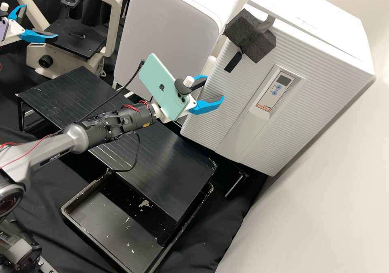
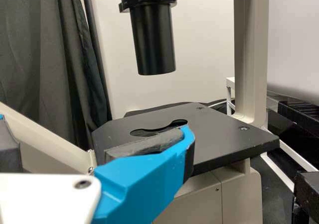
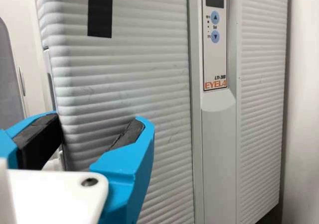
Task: Open the incubator door
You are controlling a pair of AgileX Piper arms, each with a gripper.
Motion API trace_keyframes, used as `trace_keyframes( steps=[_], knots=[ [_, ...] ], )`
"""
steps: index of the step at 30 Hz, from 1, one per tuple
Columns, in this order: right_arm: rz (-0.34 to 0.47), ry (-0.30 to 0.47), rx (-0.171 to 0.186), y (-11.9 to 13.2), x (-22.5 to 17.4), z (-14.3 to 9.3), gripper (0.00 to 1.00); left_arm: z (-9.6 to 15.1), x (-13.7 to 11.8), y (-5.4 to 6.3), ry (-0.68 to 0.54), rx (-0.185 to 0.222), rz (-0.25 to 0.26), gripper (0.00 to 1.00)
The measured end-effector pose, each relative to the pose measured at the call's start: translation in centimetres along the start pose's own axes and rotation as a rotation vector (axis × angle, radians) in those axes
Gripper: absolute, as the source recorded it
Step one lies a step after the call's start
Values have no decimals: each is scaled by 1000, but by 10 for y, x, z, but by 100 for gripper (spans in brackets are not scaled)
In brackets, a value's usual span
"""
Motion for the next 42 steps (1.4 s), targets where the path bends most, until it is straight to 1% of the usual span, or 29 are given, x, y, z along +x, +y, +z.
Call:
trace_keyframes(
  steps=[8, 10, 15, 19, 20, 22, 23, 27, 29, 33, 42],
  knots=[
    [-6, -11, 12, 8, -11, 3, 0, 0, 0, 0, 0, 0, 0, 100],
    [7, -15, 5, 10, -14, 2, 0, 0, 0, 0, 0, 0, 0, 100],
    [66, -33, -38, 9, -29, -2, 0, 0, 0, 0, 0, 0, 0, 100],
    [108, -52, -26, 11, -39, -5, 0, 0, 0, 0, 0, 0, 0, 100],
    [119, -61, -19, 12, -43, -6, 0, 0, 0, 0, 0, 0, 0, 100],
    [128, -74, -5, 13, -45, -6, 0, 0, 0, 0, 0, 0, 0, 100],
    [132, -83, -5, 13, -47, -6, 0, 0, 0, 0, 0, 0, 0, 100],
    [134, -98, -30, 14, -48, -7, 0, 0, 0, 0, 0, 0, 0, 100],
    [133, -107, -34, 15, -47, -8, 0, 0, 0, 0, 0, 0, 0, 100],
    [118, -125, -32, 18, -46, -13, 0, 0, 0, 0, 0, 0, 0, 100],
    [112, -127, -29, 19, -45, -14, 0, 0, 0, 0, 0, 0, 0, 100]
  ],
)
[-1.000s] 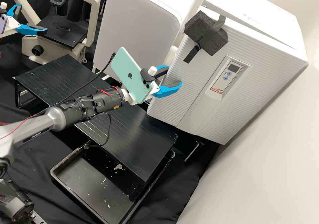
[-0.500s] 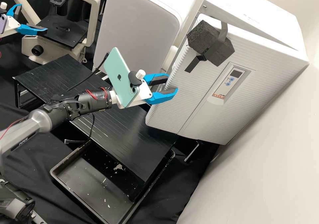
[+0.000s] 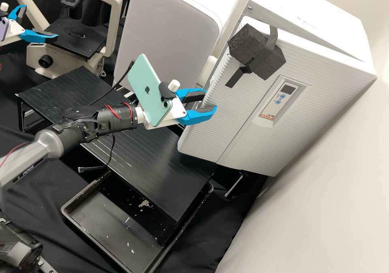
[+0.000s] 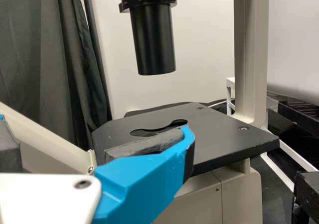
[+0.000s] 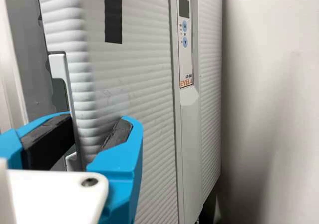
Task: Open the incubator door
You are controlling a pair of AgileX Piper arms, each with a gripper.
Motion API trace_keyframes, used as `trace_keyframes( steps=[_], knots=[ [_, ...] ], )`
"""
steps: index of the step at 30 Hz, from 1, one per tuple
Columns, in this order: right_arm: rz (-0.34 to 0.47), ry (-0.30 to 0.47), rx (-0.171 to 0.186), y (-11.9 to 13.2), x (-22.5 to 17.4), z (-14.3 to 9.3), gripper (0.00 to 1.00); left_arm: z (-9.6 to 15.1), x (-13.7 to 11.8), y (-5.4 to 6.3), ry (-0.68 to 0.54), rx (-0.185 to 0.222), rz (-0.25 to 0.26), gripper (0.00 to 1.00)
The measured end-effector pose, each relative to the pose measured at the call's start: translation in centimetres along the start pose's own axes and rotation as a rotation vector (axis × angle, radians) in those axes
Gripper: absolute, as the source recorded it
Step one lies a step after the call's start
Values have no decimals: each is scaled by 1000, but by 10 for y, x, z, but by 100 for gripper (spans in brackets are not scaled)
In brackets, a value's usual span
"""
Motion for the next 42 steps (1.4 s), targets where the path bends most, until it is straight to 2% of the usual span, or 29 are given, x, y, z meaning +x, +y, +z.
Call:
trace_keyframes(
  steps=[10, 11, 14, 21, 30, 35, 42],
  knots=[
    [9, 3, 3, -2, -2, -1, 0, 0, 0, 0, 0, 0, 0, 100],
    [11, 3, 3, -2, -2, -2, 100, 0, 0, 0, 0, 0, 0, 100],
    [15, -2, 10, -2, -3, -2, 100, 0, 0, 0, 0, 0, 0, 100],
    [52, -25, 56, 7, -10, -2, 100, 0, 0, 0, 0, 0, 0, 100],
    [174, -57, 87, 28, -23, 1, 100, 0, 0, 0, 0, 0, 0, 100],
    [199, -91, 97, 35, -27, 4, 100, 0, 0, 0, 0, 0, 0, 100],
    [245, -140, 77, 42, -31, 8, 100, 0, 0, 0, 0, 0, 0, 100]
  ],
)
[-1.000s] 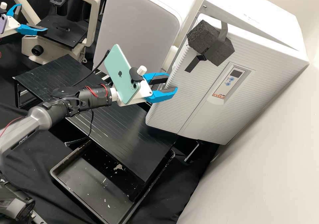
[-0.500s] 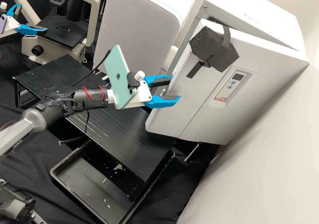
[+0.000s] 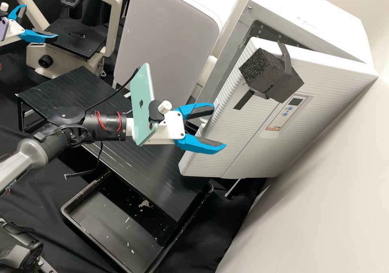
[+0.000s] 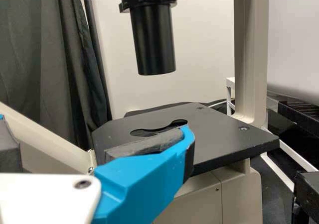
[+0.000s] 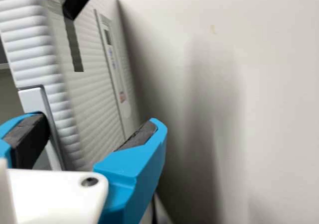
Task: Open the incubator door
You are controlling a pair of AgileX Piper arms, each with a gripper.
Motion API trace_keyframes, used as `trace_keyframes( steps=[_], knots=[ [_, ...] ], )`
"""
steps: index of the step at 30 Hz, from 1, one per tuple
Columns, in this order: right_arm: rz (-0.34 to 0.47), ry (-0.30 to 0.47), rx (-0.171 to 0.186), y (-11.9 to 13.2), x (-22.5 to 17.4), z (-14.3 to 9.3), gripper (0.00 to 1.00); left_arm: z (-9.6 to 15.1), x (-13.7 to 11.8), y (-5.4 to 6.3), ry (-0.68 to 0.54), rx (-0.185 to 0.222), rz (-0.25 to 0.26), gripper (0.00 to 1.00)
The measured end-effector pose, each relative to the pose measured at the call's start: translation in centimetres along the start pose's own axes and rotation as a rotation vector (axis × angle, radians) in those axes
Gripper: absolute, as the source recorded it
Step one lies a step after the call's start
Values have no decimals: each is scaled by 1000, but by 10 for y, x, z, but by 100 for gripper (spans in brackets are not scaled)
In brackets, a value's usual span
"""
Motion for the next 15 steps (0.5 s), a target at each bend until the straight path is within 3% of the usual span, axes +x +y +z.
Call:
trace_keyframes(
  steps=[6, 15],
  knots=[
    [48, -47, -3, 8, 1, 5, 100, 0, 0, 0, 0, 0, 0, 100],
    [202, -153, -3, 25, 2, 15, 100, 0, 0, 0, 0, 0, 0, 100]
  ],
)
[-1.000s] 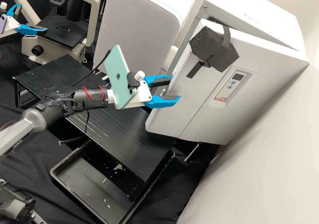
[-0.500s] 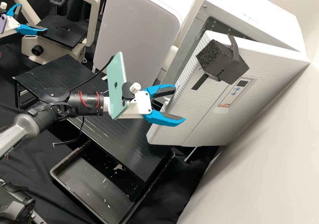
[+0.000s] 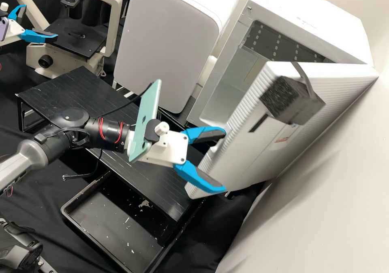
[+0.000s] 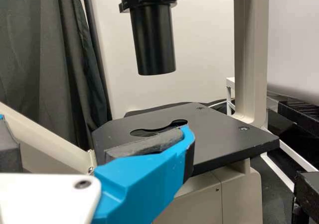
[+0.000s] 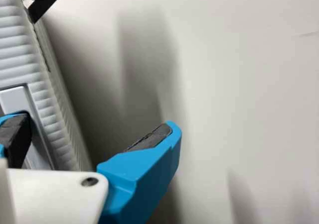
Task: Open the incubator door
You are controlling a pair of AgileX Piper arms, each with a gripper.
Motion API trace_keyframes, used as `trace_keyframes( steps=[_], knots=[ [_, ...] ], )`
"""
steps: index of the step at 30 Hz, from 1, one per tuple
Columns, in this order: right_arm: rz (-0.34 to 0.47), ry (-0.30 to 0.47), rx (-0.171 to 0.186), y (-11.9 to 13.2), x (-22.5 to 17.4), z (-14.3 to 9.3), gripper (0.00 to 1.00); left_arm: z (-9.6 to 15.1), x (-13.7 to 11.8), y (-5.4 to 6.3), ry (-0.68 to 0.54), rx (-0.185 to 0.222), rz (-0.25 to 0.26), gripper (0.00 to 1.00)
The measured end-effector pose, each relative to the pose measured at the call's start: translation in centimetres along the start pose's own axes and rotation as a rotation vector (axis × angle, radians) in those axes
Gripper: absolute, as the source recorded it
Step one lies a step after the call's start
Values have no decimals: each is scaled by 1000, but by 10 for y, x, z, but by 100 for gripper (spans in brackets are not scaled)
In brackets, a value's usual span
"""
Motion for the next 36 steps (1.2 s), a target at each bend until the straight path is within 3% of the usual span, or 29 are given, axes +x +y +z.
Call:
trace_keyframes(
  steps=[12, 16, 20, 28, 34, 36],
  knots=[
    [8, 2, 16, 3, 1, -3, 100, 0, 0, 0, 0, 0, 0, 100],
    [1, 37, 12, 1, -2, -6, 100, 0, 0, 0, 0, 0, 0, 100],
    [-14, 123, 12, -3, -9, -15, 100, 0, 0, 0, 0, 0, 0, 100],
    [-68, 251, -27, -15, -25, -21, 100, 0, 0, 0, 0, 0, 0, 100],
    [-151, 475, 55, -31, -46, -32, 100, 0, 0, 0, 0, 0, 0, 100],
    [-216, 565, 82, -40, -51, -34, 100, 0, 0, 0, 0, 0, 0, 100]
  ],
)
